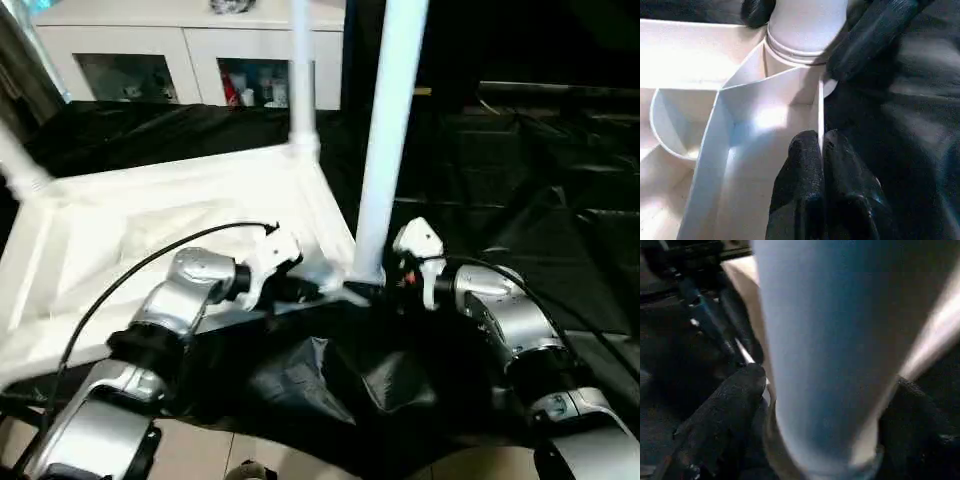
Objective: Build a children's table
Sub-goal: Rotate leg to tighten
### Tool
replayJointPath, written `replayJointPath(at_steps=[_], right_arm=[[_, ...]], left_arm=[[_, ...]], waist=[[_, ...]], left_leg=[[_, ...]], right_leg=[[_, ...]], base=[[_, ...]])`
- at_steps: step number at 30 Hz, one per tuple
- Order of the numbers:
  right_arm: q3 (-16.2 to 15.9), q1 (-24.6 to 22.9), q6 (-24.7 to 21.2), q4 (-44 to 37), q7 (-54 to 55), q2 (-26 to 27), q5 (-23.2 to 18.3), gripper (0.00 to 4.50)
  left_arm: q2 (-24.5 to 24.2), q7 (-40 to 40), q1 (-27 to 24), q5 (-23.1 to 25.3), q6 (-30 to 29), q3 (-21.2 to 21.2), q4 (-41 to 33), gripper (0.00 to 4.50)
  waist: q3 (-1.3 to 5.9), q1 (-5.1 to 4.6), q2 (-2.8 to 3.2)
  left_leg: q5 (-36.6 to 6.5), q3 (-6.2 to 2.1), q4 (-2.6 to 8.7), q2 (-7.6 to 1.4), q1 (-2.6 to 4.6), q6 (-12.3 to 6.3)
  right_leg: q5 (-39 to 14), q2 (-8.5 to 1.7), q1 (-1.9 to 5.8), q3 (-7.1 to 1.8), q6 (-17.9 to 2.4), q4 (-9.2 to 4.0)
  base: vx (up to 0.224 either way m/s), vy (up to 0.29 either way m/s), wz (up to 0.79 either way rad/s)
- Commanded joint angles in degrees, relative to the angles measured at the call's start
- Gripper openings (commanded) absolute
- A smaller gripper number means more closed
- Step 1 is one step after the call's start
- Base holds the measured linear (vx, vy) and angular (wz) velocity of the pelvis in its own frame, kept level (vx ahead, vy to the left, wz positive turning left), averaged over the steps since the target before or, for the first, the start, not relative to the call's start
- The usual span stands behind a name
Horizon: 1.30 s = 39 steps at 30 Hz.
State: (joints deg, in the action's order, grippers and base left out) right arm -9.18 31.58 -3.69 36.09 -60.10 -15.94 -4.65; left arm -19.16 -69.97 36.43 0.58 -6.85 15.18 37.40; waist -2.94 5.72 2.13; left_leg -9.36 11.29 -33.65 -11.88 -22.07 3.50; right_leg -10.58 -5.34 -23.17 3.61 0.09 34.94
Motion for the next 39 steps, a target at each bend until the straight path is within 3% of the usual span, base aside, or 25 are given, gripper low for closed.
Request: replayJointPath(at_steps=[1,8,9,14,18,20,23,24,28,31,34,35,37,39], right_arm=[[-1.2,-0.8,-1.5,-1.7,-2.7,-0.4,-0.8,3.56],[-1.7,-2.3,-3.6,-4.3,-6.1,-1.4,-2.3,3.18],[-1.7,-2.5,-3.7,-4.4,-6.2,-1.3,-2.4,2.93],[-0.5,-2.6,-3.7,-3.5,-2.0,1.3,-2.5,2.73],[4.4,-0.4,-3.4,2.8,16.5,7.6,-1.1,2.68],[5.6,0.2,-3.5,4.2,20.7,9.0,-1.3,2.66],[8.1,1.4,-3.5,7.3,29.1,12.3,-1.7,2.64],[8.5,1.9,-3.2,8.2,31.5,13.3,-1.6,2.63],[8.2,2.5,-2.8,8.8,35.0,16.6,-1.1,2.63],[8.0,2.4,-2.2,8.7,33.9,17.2,-0.8,3.22],[7.3,2.3,-1.8,8.1,33.8,16.5,0.3,3.36],[7.0,2.4,-1.4,8.2,34.2,16.2,0.8,3.52],[6.5,2.4,-0.8,7.7,34.2,15.1,1.6,3.70],[6.1,1.9,-0.4,6.2,32.2,13.4,1.5,3.70]], left_arm=[[0.0,-2.0,-0.1,-1.1,0.8,1.0,-1.9,0.00],[-1.4,-4.4,-0.4,-1.4,0.3,1.1,-2.7,0.00],[-1.3,-4.5,-0.4,-1.4,0.2,1.1,-2.7,0.00],[0.3,-0.7,0.3,-1.3,-0.9,0.1,-1.8,0.00],[4.4,8.7,3.5,-0.3,-3.1,-1.7,2.0,0.00],[5.5,11.2,4.4,0.1,-3.6,-2.1,3.2,0.00],[8.7,17.7,7.0,0.4,-5.4,-3.1,6.0,0.00],[9.8,19.7,7.8,0.3,-5.7,-3.6,6.8,0.00],[12.9,24.7,9.4,0.5,-4.3,-4.3,8.2,0.00],[13.3,24.2,9.3,1.0,-3.5,-3.6,8.1,0.00],[13.1,23.1,8.9,1.4,-2.7,-3.0,7.9,0.00],[13.0,23.3,9.0,1.5,-2.5,-3.0,8.2,0.00],[12.7,23.3,9.1,1.9,-1.5,-2.6,8.8,0.00],[12.5,23.5,9.2,2.5,-0.5,-2.4,9.6,0.00]], waist=[[3.88,-0.05,-0.33],[4.00,0.33,-0.37],[4.00,0.35,-0.34],[3.86,0.34,-0.40],[3.78,-0.40,-0.35],[3.78,-0.79,-0.41],[3.95,-0.81,-0.48],[3.98,-0.83,-0.93],[4.07,-0.50,-0.69],[4.10,-0.43,-0.69],[3.90,-0.49,-0.35],[3.92,-0.54,-0.50],[3.94,-0.50,-0.20],[3.98,-0.54,-0.34]], left_leg=[[-14.6,-0.59,4.01,-1.60,1.33,-2.18],[-13.1,-0.60,3.88,-1.55,1.18,-2.45],[-13.4,-0.60,3.91,-1.54,1.25,-2.35],[-14.6,-0.69,4.06,-1.53,1.25,-1.34],[-15.2,-0.78,4.21,-1.25,1.39,0.18],[-15.9,-0.89,4.30,-1.17,1.46,0.77],[-14.0,-0.83,4.15,-1.13,1.40,0.19],[-13.5,-0.81,4.13,-1.13,1.26,-0.04],[-11.7,-0.72,3.91,-1.00,1.14,-1.24],[-11.3,-0.69,3.87,-1.06,1.07,-2.08],[-13.1,-0.75,4.03,-1.09,1.15,-1.73],[-13.4,-0.74,4.06,-1.09,1.19,-1.34],[-13.6,-0.84,4.11,-1.10,1.22,-1.10],[-13.5,-0.78,4.06,-1.06,1.16,-1.14]], right_leg=[[-9.0,-2.76,2.47,-2.13,-14.8,-3.80],[-7.3,-2.81,2.64,-2.10,-14.8,-3.58],[-7.8,-2.80,2.59,-2.07,-14.8,-3.63],[-9.9,-2.91,2.52,-2.13,-14.3,-3.81],[-12.5,-3.02,2.25,-2.23,-13.7,-4.15],[-14.4,-3.02,2.36,-2.16,-12.9,-4.34],[-12.0,-2.92,2.36,-2.18,-12.8,-4.25],[-11.2,-2.89,2.55,-2.14,-12.8,-4.17],[-8.4,-2.85,2.64,-2.11,-13.1,-3.95],[-7.2,-2.88,2.70,-2.09,-13.2,-3.92],[-9.8,-2.95,2.62,-2.09,-12.8,-4.22],[-10.3,-2.92,2.63,-2.09,-12.6,-4.30],[-10.4,-2.89,2.64,-2.09,-12.4,-4.29],[-8.7,-2.81,2.72,-2.10,-12.6,-4.19]], base=[[0.000,0.000,0.00],[0.000,0.000,0.00],[0.000,0.000,0.00],[0.000,0.000,0.00],[0.000,0.000,0.00],[0.000,0.000,0.00],[0.000,0.000,0.00],[0.000,0.000,0.00],[0.000,0.000,0.00],[0.000,0.000,0.00],[0.000,0.000,0.00],[0.000,0.000,0.00],[0.000,0.000,0.00],[0.000,0.000,0.00]])
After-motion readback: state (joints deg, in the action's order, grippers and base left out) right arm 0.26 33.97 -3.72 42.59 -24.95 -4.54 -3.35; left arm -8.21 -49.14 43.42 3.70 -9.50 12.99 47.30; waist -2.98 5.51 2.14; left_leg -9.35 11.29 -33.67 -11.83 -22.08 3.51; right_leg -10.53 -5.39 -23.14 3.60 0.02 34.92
